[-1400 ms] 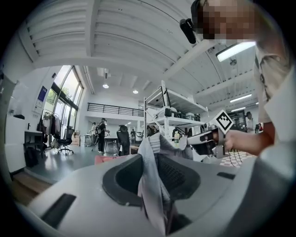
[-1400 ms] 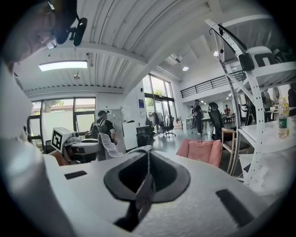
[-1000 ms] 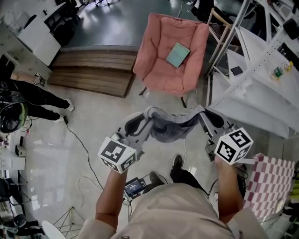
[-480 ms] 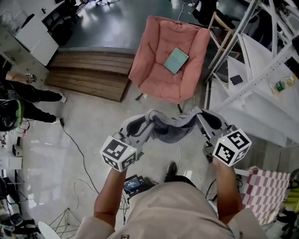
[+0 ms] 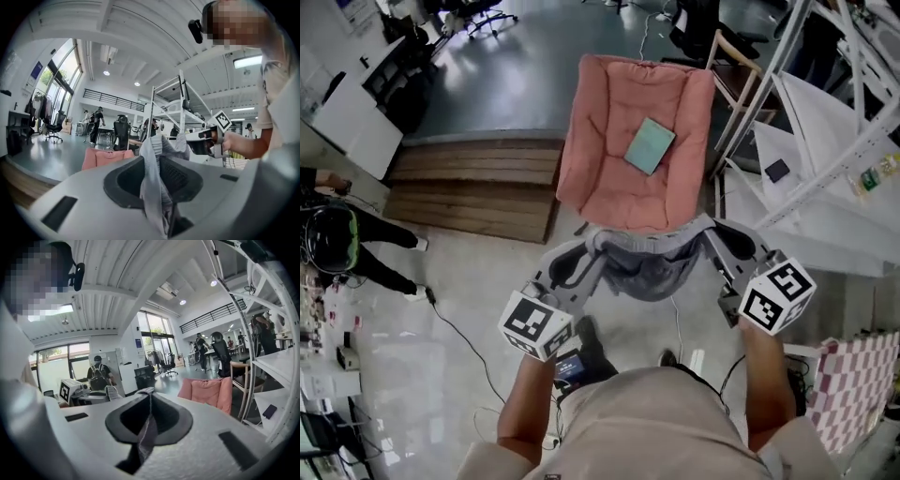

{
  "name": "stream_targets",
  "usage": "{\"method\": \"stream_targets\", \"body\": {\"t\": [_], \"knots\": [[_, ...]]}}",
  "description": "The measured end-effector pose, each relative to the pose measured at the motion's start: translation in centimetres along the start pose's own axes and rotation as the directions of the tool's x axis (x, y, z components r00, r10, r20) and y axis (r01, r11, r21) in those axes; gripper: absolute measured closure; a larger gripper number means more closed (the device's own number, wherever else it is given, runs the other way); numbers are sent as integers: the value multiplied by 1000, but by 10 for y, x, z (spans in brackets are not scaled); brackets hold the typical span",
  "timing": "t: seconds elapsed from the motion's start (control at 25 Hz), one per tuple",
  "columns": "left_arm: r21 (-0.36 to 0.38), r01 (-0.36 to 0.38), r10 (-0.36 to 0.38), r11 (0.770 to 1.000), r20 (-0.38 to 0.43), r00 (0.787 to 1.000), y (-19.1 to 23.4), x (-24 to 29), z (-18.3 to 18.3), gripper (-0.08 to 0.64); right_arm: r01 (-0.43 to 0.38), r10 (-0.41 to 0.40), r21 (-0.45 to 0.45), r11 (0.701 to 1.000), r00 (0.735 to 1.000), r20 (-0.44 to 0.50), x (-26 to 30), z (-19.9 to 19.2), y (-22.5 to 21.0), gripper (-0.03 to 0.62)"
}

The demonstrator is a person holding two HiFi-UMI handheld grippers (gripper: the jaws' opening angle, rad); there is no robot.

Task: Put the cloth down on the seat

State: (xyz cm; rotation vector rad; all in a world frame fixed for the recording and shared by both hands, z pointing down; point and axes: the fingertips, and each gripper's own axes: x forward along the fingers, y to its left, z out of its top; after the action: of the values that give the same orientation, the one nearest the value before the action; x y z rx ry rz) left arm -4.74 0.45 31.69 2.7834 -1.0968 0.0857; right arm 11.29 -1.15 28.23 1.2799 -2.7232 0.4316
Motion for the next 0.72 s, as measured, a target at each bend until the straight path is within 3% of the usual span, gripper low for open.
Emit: {"method": "stream_targets", "body": {"t": [0.12,0.28,0.72], "knots": [[20,56,-56,998,-9,998,43,22,18,463,59,-60,34,998,997,41,32,12,-12,588],[64,76,-74,995,-23,997,83,32,38,463,71,-72,43,997,997,26,77,20,-17,588],[58,35,-35,998,-1,999,170,73,51,463,131,-132,41,991,991,28,139,47,-52,588]]}}
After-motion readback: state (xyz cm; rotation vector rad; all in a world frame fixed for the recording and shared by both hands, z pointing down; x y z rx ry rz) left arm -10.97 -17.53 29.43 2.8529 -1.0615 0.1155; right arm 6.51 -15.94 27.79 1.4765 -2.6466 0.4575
